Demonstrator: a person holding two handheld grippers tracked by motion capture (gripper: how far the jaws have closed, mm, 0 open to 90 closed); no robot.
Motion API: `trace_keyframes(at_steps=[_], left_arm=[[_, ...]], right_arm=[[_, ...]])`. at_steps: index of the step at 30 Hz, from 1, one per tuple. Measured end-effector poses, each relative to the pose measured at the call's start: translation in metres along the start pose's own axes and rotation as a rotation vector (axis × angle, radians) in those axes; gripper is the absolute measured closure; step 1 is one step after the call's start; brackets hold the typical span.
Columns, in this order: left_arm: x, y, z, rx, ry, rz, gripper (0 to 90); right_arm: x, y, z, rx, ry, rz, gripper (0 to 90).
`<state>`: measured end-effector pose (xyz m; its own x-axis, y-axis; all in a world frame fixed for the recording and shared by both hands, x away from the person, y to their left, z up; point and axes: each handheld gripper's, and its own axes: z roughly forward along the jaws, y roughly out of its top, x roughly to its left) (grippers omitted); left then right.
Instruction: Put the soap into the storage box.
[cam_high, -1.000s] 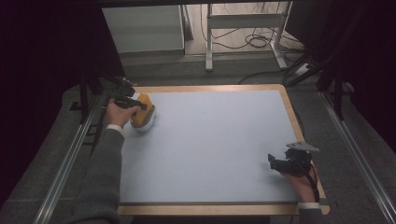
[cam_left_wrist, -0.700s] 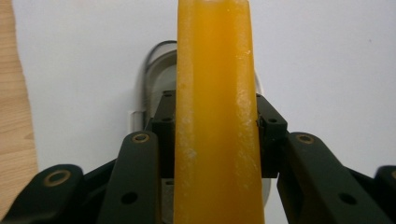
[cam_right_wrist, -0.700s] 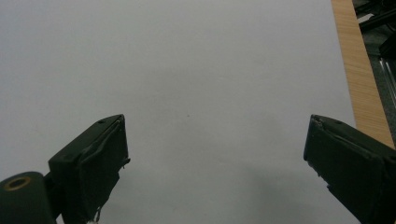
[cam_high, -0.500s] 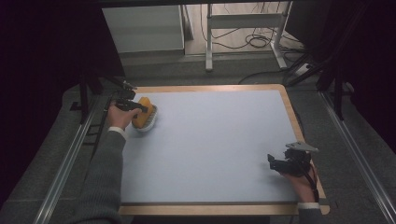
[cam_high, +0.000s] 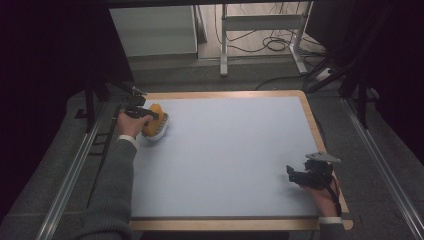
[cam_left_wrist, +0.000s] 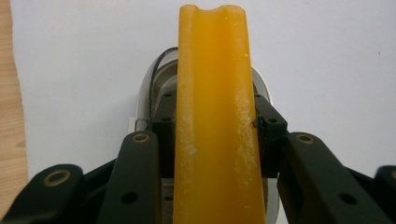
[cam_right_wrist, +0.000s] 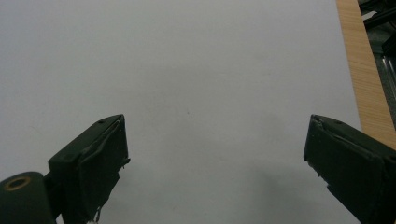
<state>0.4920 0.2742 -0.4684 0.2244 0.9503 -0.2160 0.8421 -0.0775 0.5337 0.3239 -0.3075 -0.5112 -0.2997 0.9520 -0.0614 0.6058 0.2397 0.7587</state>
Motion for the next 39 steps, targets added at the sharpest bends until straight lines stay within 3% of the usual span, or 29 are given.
trace_keyframes(at_steps=[4,7,12,18,20,23,29,35,39], left_arm=[[0.000,-0.002,-0.002,-0.013,-0.016,-0.004,58.0],[-0.002,-0.001,-0.006,-0.009,-0.036,0.015,46.3],[-0.002,-0.001,-0.017,-0.016,-0.004,0.027,30.4],[0.000,-0.009,-0.033,-0.060,0.039,0.060,21.6],[-0.002,-0.012,-0.040,-0.087,0.007,0.077,21.1],[-0.008,-0.018,-0.047,-0.098,-0.003,0.103,20.3],[-0.023,-0.032,-0.060,-0.112,-0.098,0.167,18.7],[-0.032,-0.056,-0.070,-0.165,-0.148,0.200,19.1],[-0.040,-0.075,-0.070,-0.211,-0.157,0.229,20.5]], right_arm=[[0.000,0.000,0.000,0.002,-0.001,0.000,6.3],[0.000,0.000,0.000,0.000,0.001,-0.002,6.3],[0.002,0.000,0.000,-0.001,0.007,-0.004,6.3],[0.002,0.000,0.000,0.000,0.013,-0.011,6.3],[0.002,0.001,0.000,-0.005,0.018,-0.011,6.3],[0.003,0.002,-0.001,-0.009,0.019,-0.011,6.3],[0.004,0.002,-0.002,-0.010,0.020,-0.017,6.3],[0.004,0.002,-0.002,-0.010,0.020,-0.018,6.3],[0.004,0.002,-0.002,-0.009,0.020,-0.019,6.3]])
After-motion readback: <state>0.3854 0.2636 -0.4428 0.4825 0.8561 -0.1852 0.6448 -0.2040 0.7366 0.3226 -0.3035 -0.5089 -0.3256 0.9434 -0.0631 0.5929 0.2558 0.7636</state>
